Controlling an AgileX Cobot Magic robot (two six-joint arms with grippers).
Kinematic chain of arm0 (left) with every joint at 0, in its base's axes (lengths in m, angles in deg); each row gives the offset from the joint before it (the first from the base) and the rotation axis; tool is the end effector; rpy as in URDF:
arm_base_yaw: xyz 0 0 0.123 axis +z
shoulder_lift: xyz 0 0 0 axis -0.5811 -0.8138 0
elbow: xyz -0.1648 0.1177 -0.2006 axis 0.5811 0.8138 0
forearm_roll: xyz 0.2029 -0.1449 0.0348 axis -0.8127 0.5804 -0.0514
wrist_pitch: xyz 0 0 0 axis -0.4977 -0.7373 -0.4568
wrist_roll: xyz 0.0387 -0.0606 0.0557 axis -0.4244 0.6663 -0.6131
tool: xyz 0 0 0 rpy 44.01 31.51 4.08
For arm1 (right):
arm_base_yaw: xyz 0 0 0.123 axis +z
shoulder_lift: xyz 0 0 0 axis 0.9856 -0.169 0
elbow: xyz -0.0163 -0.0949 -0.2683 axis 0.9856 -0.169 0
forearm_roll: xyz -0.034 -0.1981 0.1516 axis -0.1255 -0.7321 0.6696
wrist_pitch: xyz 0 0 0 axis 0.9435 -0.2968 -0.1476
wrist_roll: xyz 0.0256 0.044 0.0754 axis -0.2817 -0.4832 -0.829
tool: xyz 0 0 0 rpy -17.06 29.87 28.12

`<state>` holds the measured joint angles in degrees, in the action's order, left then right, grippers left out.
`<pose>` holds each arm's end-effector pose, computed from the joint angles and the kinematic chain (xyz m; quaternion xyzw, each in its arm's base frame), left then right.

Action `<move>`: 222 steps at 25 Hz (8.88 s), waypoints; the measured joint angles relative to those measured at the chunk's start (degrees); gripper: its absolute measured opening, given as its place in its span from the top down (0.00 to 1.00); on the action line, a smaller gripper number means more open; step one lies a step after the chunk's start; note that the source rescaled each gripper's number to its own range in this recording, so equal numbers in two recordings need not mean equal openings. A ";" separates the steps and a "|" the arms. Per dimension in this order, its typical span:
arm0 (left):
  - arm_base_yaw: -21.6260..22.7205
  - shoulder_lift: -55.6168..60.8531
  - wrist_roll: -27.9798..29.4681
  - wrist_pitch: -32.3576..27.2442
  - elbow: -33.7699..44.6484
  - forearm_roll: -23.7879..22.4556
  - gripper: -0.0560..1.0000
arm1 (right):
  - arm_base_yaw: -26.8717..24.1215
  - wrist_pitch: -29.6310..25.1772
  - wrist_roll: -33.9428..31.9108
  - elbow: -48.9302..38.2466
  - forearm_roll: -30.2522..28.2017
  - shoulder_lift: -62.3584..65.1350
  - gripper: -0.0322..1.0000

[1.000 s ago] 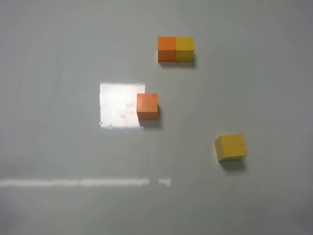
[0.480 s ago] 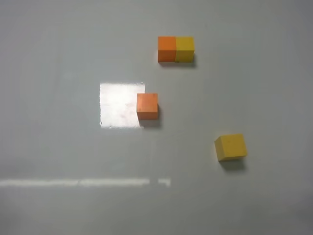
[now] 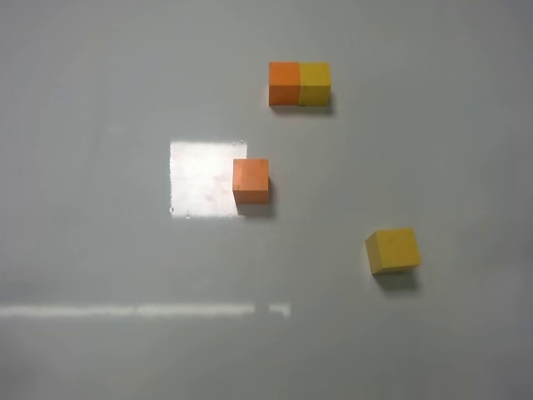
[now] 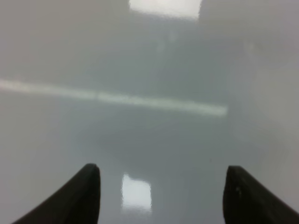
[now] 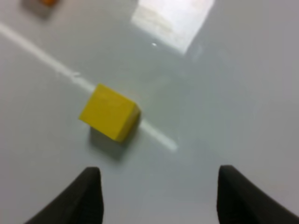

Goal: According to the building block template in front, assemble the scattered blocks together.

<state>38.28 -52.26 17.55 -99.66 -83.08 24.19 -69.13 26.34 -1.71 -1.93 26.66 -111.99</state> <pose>-0.0046 0.0039 0.2786 -0.0527 0.8444 0.0193 0.5327 0.0797 0.0355 0.3918 -0.3627 0.7784 0.0011 0.5124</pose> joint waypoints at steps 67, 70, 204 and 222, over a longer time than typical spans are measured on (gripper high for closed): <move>0.00 0.00 0.10 0.00 0.00 -0.04 0.54 | 33.08 4.24 -0.58 5.42 -42.68 -36.02 0.26; 0.00 0.00 0.10 0.00 0.00 -0.04 0.54 | 33.08 4.50 -0.58 5.42 -42.16 -36.14 0.27; 0.00 0.00 0.10 0.00 0.00 -0.04 0.54 | 38.71 -8.02 -2.64 43.67 -38.45 -63.02 0.36; 0.00 0.00 0.10 0.00 0.00 -0.04 0.54 | 41.28 -6.58 -6.00 46.24 -38.99 -62.97 0.22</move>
<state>38.28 -52.26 17.64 -99.66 -83.08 24.15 -27.85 19.75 -7.72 44.31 -12.32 -174.96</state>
